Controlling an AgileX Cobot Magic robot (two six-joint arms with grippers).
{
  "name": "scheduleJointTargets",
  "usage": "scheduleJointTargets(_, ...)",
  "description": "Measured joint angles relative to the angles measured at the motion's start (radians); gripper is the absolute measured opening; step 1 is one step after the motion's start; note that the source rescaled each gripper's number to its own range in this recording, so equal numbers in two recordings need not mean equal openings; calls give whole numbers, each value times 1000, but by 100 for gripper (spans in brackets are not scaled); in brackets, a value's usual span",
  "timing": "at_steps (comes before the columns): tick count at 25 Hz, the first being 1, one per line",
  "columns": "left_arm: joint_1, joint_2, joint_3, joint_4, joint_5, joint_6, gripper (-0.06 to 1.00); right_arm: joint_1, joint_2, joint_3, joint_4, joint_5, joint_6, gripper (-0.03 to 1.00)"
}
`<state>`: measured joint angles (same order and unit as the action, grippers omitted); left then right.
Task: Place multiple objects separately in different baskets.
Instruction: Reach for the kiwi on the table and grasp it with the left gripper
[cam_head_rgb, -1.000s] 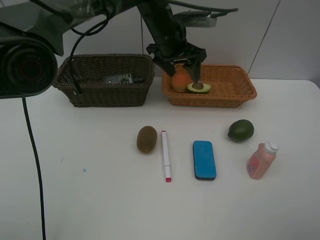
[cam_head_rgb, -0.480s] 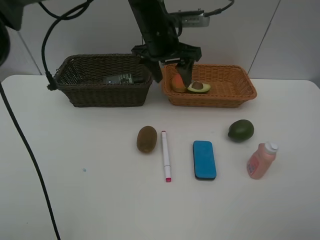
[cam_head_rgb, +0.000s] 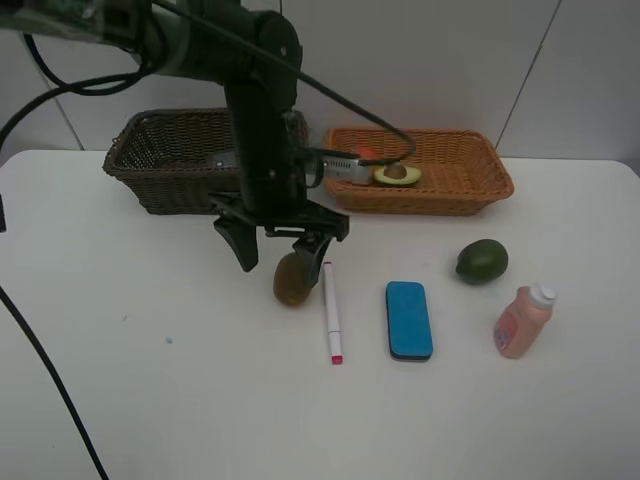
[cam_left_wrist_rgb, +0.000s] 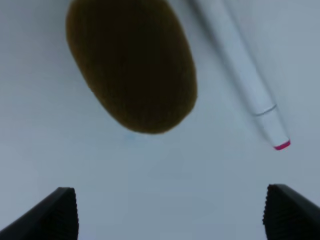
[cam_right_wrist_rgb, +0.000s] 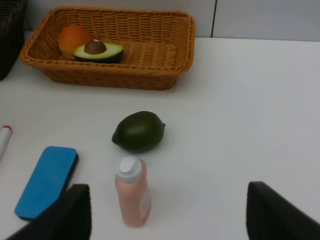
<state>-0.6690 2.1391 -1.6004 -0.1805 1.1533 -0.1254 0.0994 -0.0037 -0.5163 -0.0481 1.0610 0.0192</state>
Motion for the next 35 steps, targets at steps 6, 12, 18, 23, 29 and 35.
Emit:
scheduleJointTargets(6, -15, 11, 22, 41, -103, -30, 85, 0, 0, 0, 0, 0, 0, 75)
scheduleJointTargets(12, -15, 58, 24, 117, -145, -76, 85, 0, 0, 0, 0, 0, 0, 75)
scheduleJointTargets(18, -15, 111, 24, 118, -214, -79, 85, 0, 0, 0, 0, 0, 0, 75)
scheduleJointTargets(23, -15, 142, 24, 106, -252, -79, 85, 0, 0, 0, 0, 0, 0, 75)
scheduleJointTargets(29, -15, 143, 24, 105, -257, -79, 46, 0, 0, 0, 0, 0, 0, 75)
scheduleJointTargets(35, -15, 143, 24, 105, -256, -79, 35, 0, 0, 0, 0, 0, 0, 75)
